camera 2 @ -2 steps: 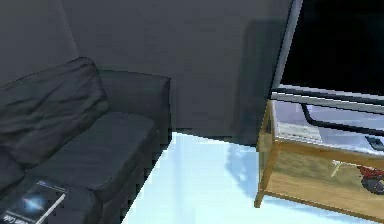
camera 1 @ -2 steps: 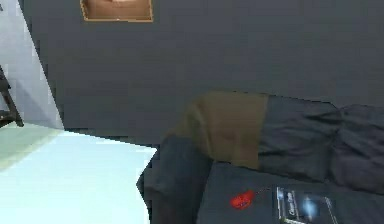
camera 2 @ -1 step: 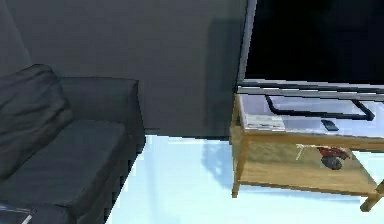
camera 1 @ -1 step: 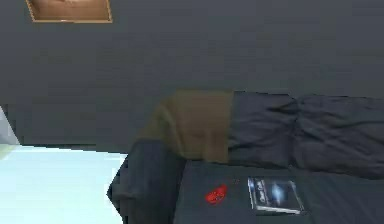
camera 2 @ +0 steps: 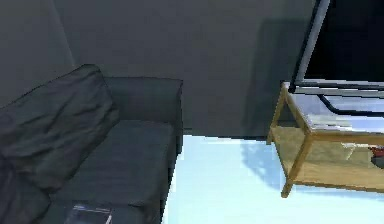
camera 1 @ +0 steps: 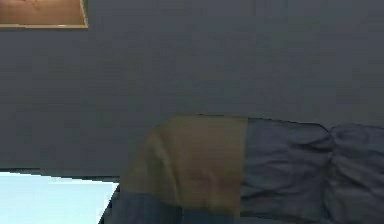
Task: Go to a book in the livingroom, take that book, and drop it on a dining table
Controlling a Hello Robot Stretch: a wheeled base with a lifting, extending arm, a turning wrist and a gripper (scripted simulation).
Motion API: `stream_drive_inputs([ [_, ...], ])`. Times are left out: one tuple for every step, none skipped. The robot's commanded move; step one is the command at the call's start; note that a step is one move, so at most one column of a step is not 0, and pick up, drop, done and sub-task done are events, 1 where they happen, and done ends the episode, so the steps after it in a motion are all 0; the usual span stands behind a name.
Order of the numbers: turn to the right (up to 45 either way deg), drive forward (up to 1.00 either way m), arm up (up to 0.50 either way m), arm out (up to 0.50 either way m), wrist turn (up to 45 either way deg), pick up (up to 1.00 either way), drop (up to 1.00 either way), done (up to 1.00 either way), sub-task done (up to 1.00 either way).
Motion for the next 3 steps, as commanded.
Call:
stream_drive_inputs([
  [-36.0, 0.0, 0.0, 0.0, 0.0, 0.0, 0.0, 0.0, 0.0],
  [0.0, 0.0, 0.5, 0.0, 0.0, 0.0, 0.0, 0.0, 0.0],
  [0.0, 0.0, 0.04, 0.0, 0.0, 0.0, 0.0, 0.0, 0.0],
])
